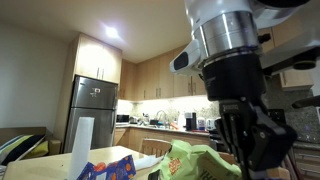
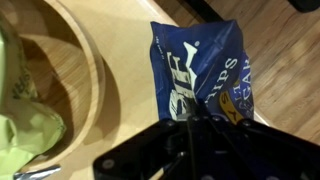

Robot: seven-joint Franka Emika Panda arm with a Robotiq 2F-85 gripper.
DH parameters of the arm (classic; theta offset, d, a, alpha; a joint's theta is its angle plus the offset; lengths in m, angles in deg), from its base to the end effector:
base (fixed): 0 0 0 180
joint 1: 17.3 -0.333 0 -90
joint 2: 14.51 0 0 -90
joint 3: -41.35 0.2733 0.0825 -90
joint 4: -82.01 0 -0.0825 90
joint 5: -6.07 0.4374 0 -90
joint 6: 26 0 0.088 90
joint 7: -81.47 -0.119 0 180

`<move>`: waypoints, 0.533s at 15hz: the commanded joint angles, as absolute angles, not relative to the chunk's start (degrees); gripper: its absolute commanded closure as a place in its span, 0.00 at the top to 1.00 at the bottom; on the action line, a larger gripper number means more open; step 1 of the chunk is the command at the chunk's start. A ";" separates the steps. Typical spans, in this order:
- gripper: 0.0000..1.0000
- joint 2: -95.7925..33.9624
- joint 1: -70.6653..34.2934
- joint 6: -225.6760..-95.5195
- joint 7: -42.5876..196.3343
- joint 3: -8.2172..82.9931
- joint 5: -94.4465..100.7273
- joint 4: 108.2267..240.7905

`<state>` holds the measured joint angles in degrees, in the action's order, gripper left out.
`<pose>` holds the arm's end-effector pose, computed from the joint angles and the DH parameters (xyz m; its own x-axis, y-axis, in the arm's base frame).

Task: Take the blue packet of potato chips out of the bowl and put it on the table

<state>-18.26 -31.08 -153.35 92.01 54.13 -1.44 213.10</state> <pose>0.4854 0.2382 0.2220 0.7372 0.6603 -0.1434 0.6719 -0.7387 0.0531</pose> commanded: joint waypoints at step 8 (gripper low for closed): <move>0.00 -21.61 -29.52 -156.55 81.69 51.28 -13.66 212.85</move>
